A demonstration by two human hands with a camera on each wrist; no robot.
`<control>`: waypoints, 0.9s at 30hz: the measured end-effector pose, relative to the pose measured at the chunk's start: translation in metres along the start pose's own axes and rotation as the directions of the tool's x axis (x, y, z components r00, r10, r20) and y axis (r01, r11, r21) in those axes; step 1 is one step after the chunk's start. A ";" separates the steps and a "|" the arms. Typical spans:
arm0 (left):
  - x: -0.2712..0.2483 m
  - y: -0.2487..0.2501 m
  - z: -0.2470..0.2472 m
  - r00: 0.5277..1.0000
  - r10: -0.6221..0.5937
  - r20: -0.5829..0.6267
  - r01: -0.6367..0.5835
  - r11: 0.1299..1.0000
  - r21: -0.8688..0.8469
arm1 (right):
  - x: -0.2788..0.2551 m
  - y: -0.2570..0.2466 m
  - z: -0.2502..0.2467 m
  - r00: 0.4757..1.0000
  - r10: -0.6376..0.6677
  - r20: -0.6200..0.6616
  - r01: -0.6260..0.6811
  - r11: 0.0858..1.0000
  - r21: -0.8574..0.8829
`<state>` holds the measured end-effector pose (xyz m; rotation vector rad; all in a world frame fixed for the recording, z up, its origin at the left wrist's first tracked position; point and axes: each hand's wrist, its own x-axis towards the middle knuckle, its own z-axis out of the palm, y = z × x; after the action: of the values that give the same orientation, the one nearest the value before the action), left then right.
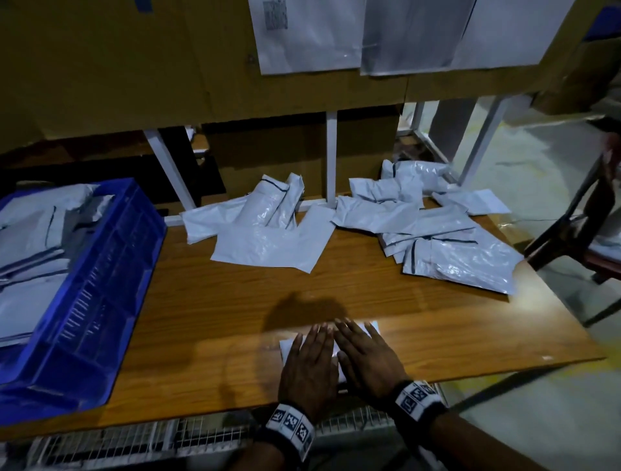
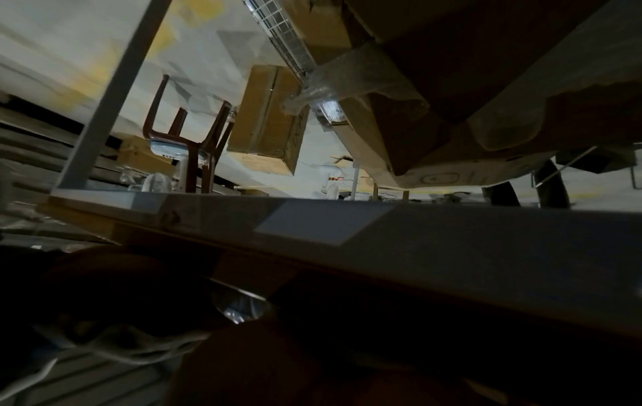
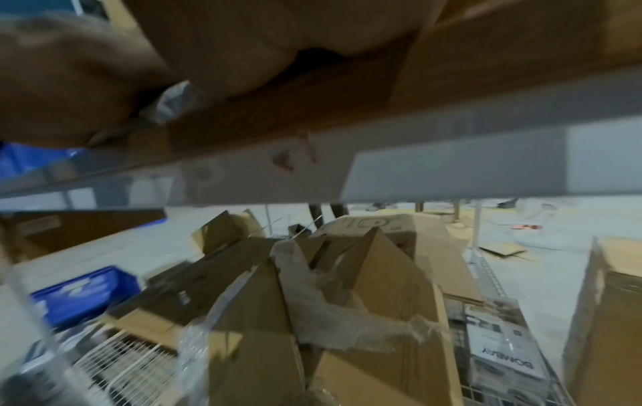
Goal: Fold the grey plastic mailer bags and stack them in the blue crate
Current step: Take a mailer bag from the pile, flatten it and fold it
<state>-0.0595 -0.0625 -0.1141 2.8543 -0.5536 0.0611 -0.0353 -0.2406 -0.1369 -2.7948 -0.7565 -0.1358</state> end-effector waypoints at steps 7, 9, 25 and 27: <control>0.003 0.003 -0.001 1.000 -0.028 -0.001 0.028 1.000 0.005 | 0.000 0.000 0.002 1.000 0.008 -0.008 -0.008 1.000 0.012; 0.004 0.003 0.000 0.999 -0.040 0.025 0.039 0.999 0.020 | 0.000 -0.001 0.001 1.000 0.004 -0.024 -0.003 1.000 0.024; 0.005 0.002 0.008 0.996 -0.084 0.014 0.083 0.995 0.055 | 0.000 -0.006 -0.003 0.996 0.035 0.082 -0.033 0.999 -0.033; 0.004 0.004 0.008 0.993 -0.108 0.040 0.104 0.992 0.076 | 0.002 -0.009 -0.007 0.992 0.052 0.118 -0.047 0.998 -0.049</control>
<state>-0.0573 -0.0699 -0.1208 2.9587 -0.4152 -0.0002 -0.0386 -0.2343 -0.1280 -2.8840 -0.7183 0.0237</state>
